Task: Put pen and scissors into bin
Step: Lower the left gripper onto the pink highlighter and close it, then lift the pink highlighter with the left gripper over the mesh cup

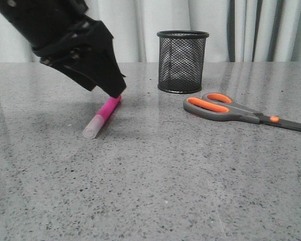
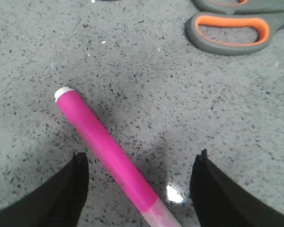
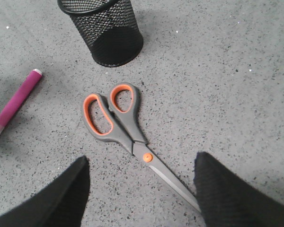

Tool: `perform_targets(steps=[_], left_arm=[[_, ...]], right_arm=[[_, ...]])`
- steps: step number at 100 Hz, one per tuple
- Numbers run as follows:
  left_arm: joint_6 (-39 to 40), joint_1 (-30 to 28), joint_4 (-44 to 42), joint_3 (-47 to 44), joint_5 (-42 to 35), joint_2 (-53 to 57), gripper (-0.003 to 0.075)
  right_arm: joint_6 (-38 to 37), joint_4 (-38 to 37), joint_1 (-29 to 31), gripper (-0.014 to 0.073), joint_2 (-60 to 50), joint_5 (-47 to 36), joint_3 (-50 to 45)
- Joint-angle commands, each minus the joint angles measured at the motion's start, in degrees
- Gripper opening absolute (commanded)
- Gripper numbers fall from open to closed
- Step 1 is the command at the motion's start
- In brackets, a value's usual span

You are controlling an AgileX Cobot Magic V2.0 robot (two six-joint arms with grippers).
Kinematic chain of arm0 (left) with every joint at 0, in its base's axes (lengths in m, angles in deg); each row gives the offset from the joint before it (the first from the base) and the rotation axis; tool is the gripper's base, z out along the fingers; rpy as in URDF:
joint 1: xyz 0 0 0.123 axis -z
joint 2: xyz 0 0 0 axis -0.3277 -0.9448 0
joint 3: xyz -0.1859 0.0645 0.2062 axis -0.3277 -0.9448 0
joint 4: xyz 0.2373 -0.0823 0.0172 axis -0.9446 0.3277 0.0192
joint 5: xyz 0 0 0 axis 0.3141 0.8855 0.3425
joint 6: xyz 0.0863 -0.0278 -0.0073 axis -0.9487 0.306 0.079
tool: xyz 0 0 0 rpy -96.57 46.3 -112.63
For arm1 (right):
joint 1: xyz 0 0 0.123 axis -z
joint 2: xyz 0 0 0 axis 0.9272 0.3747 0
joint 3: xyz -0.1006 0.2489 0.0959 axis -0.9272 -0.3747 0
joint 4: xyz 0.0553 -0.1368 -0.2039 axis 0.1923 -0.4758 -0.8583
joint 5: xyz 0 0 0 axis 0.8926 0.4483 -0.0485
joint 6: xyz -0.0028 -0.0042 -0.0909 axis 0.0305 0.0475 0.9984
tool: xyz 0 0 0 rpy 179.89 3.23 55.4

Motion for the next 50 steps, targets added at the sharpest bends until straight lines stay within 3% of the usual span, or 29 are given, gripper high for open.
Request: perform_targets(steps=[1, 15, 50], left_arm=[[3.1, 0.5, -2.7, 4.9, 1.4, -0.8, 0.0429], [5.4, 0.5, -7.1, 7.0, 2.6, -3.5, 0.0429], [5.5, 0.5, -8.0, 7.6, 1.7, -6.1, 0.0429]], right_arm=[[0.7, 1.8, 0.3, 0.0431, -0.1, -2.0, 2.2], [0.8, 1.8, 0.3, 0.0430, -0.1, -2.0, 2.2], [0.8, 1.8, 0.3, 0.0430, -0.1, -2.3, 2.2]])
